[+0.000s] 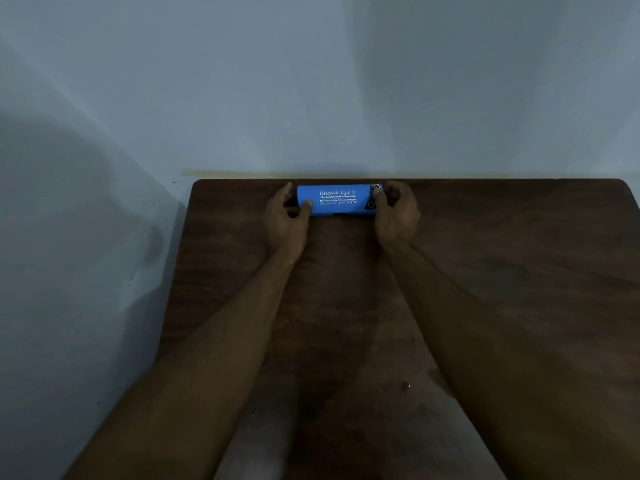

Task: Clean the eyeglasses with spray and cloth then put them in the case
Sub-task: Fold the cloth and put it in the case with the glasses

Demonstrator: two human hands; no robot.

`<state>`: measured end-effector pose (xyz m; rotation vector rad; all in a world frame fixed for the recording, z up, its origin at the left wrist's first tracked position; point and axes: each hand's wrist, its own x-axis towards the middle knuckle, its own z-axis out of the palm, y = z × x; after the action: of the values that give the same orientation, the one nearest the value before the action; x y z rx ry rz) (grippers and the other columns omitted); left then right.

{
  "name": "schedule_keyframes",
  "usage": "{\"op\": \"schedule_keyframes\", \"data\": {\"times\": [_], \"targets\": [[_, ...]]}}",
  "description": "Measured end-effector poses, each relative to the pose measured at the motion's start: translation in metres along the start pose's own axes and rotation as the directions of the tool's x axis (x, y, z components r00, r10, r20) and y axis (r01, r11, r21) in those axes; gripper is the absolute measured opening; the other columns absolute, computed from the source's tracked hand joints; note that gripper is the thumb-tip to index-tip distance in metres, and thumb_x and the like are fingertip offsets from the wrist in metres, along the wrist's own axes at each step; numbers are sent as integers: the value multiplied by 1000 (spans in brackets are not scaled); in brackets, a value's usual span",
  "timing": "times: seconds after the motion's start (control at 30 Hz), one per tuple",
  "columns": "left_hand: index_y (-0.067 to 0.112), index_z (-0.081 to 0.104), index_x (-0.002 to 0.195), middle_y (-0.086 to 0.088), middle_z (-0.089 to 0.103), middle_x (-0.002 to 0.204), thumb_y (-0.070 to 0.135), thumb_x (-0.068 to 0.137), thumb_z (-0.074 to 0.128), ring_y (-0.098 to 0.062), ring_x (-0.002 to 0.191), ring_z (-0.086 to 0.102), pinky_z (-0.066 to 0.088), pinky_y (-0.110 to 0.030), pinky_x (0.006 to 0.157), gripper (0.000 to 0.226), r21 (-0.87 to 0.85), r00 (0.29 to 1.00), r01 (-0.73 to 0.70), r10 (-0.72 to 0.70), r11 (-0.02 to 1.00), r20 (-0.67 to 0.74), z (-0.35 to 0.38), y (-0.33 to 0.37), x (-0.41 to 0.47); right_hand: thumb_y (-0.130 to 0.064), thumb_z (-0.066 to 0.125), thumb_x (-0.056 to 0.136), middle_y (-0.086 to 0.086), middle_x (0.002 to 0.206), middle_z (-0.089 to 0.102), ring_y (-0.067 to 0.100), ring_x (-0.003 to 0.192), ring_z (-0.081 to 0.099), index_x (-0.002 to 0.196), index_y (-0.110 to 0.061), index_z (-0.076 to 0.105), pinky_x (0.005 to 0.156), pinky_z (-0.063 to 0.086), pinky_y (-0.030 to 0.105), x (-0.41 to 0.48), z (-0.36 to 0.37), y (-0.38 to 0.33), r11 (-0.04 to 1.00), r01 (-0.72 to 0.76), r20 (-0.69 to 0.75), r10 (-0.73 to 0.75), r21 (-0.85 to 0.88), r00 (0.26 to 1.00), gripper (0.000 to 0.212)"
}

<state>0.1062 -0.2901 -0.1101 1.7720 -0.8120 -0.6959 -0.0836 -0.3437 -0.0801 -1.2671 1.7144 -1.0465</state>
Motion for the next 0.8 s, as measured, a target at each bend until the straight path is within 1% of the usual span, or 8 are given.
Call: {"op": "schedule_keyframes", "data": {"times": [0.07,0.13,0.17,0.23,0.4,0.6,0.7,0.8], "targets": [[19,54,148,-1,60,141,44,87,79,-14,104,72,65,-47,82,71,-8,997,24,-24,1000,-70,-4,4,-12,-22,63,103,6,136,66,11,117,62,140,-7,57,95,48,17,-13,-6,2,999,-19,-17,20,32,1000,40],[13,52,149,-4,56,143,30,93,78,-15,106,70,61,-26,88,64,21,989,-5,8,1000,-148,-8,15,-37,-22,65,103,5,137,65,12,118,62,143,-8,54,92,47,12,-34,-15,7,999,-4,-34,5,38,999,44],[12,52,149,-4,55,144,25,95,76,-16,108,68,55,-12,88,61,44,986,-37,44,998,-161,-10,17,-52,-23,66,102,5,137,65,12,119,62,144,-10,54,94,49,14,-49,-20,10,999,15,-31,-14,34,999,46],[15,51,149,3,54,143,20,97,74,-12,113,63,47,-2,84,57,79,987,-78,88,994,-131,-12,20,-86,-28,66,102,1,138,63,11,120,62,146,-15,52,101,53,26,-84,-32,20,1000,30,17,-30,5,999,48],[14,56,145,-3,56,145,19,98,71,-14,129,57,51,-32,107,50,224,965,-262,251,939,75,-12,3,-149,-44,61,100,-1,139,62,16,120,62,145,-26,54,106,52,39,-194,-77,60,979,74,159,-44,-192,986,49],[9,57,144,-10,55,148,22,98,70,-23,139,50,40,-37,119,50,369,897,-433,352,823,267,-9,-7,-183,-33,59,103,2,123,68,19,115,58,128,-16,65,99,52,40,-270,-157,101,858,278,276,-167,-433,947,31],[11,55,146,-8,53,152,27,99,68,-24,143,46,40,-48,118,51,448,871,-483,360,752,335,-7,-15,-191,-27,65,102,0,129,68,15,120,57,128,-18,66,107,44,30,-288,-197,121,829,246,279,-114,-503,954,27],[12,53,148,-7,51,155,32,101,65,-24,146,42,36,-54,120,52,501,859,-505,351,702,374,-5,-17,-194,-25,68,101,-4,124,68,-4,115,43,124,-22,67,100,40,23,-293,-227,124,851,110,184,-17,-513,983,23]]}}
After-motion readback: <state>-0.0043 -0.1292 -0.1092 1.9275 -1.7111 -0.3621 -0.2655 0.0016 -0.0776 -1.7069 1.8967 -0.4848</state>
